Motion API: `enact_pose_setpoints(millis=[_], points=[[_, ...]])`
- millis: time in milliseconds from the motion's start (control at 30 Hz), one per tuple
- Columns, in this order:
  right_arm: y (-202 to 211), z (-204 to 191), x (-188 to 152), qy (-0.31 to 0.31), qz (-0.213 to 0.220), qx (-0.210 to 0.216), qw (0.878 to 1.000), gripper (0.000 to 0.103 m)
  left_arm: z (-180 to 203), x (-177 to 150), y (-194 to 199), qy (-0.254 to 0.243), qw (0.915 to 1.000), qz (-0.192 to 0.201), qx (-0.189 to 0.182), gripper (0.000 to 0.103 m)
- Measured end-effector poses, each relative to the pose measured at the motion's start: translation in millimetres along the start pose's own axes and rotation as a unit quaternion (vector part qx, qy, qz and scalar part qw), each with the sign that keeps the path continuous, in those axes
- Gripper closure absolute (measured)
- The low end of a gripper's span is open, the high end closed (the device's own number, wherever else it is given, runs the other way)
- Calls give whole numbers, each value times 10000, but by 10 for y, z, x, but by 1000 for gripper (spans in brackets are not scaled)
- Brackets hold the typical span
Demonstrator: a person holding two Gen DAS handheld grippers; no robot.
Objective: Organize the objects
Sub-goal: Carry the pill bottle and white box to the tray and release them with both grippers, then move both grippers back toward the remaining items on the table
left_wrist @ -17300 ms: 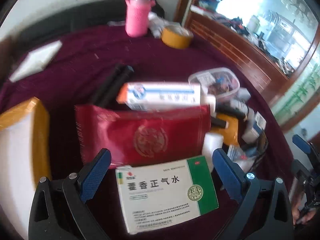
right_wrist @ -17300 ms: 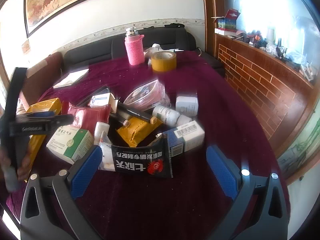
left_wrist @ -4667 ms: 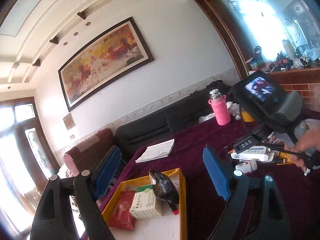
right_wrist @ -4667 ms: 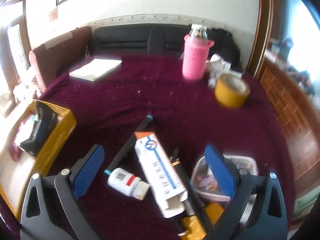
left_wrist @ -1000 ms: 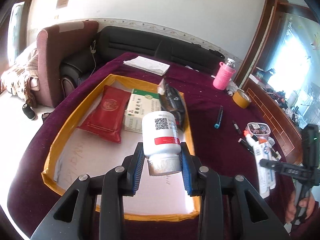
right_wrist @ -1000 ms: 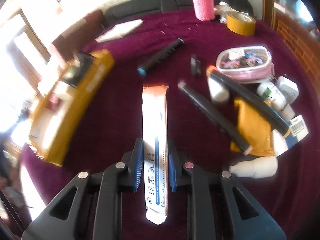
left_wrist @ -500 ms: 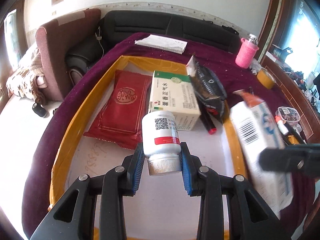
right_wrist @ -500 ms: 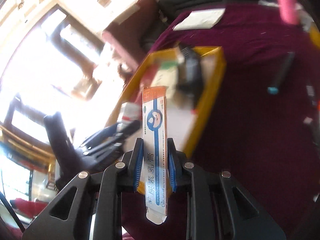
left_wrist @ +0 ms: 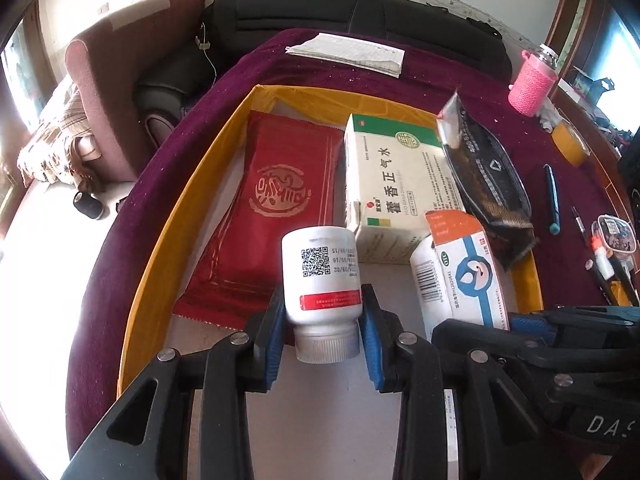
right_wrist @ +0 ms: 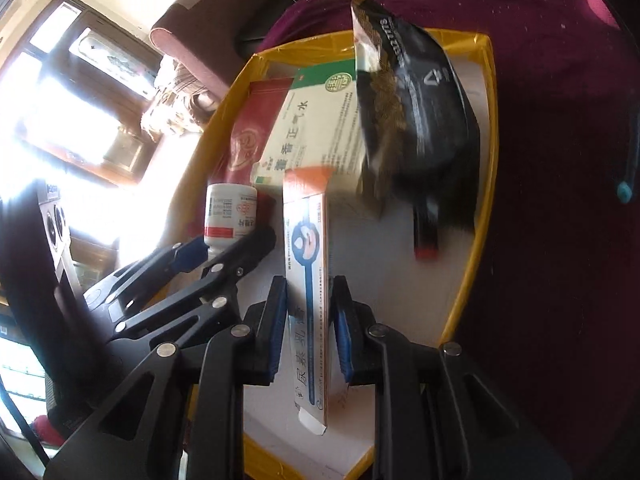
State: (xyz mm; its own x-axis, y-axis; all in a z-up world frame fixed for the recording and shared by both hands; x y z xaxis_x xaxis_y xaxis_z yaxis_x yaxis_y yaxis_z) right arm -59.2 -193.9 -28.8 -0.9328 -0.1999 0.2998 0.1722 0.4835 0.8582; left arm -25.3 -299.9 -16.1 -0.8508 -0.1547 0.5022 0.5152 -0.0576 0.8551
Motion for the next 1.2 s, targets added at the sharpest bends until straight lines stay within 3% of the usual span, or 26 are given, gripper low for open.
enact_pose_setpoints(millis=[167, 333, 400, 533, 700, 800, 900, 967, 1033, 1067, 1100, 1133, 1200], points=[[-102, 41, 130, 11, 28, -312, 9995, 83, -13, 11, -6, 78, 9999, 16, -63, 70], [-123, -34, 55, 156, 16, -408, 9990, 81, -70, -19, 74, 298, 9991, -3, -298, 64], [-84, -46, 41, 155, 60, -335, 9993, 72, -80, -24, 127, 364, 9988, 15, -338, 60], [45, -66, -7, 206, 299, -267, 9990, 54, -154, -90, 290, 635, 9964, 32, -562, 35], [344, -73, -118, 333, 743, -246, 9964, 49, -80, -163, 507, 802, 9923, 63, -937, 34], [583, -10, -244, 532, 1103, -586, 9907, 48, 70, -134, 726, 608, 9920, 263, -1079, 34], [922, 235, -302, 843, 1608, -1384, 9736, 48, 310, -70, 927, 357, 9903, 458, -1262, 31], [1313, 495, -400, 1000, 2036, -1999, 9532, 47, 554, -13, 1021, 127, 9886, 575, -1389, 30], [1654, 626, -405, 1087, 2578, -2605, 9240, 29, 803, 19, 1053, -111, 9873, 614, -1464, 30], [1895, 808, -460, 1116, 2921, -2820, 9070, 11, 963, 35, 1042, -244, 9870, 597, -1473, 30], [2042, 920, -491, 1105, 3058, -2879, 9008, 0, 1096, 44, 1020, -350, 9868, 568, -1475, 30], [2135, 1166, -555, 1031, 3000, -2946, 9014, 0, 1247, 57, 982, -462, 9866, 529, -1473, 30], [2058, 1557, -532, 682, 2544, -3081, 9142, 0, 1550, 76, 872, -684, 9858, 453, -1462, 30]])
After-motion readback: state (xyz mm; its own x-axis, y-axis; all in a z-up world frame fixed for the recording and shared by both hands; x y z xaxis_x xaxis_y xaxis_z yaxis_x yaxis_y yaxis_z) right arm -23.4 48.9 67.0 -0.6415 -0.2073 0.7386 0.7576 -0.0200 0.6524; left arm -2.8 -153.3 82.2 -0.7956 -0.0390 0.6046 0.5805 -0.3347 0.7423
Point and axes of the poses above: each gripper's, at about its wrist camera, not at the fingertips, and y roughly against the way its jaws point, z to its right, x to its top, the point moved 6 cm from there along -y, roughly the way its jaws point, and after that the axes turned 3 degrees about -x, right-handed, at the moved point
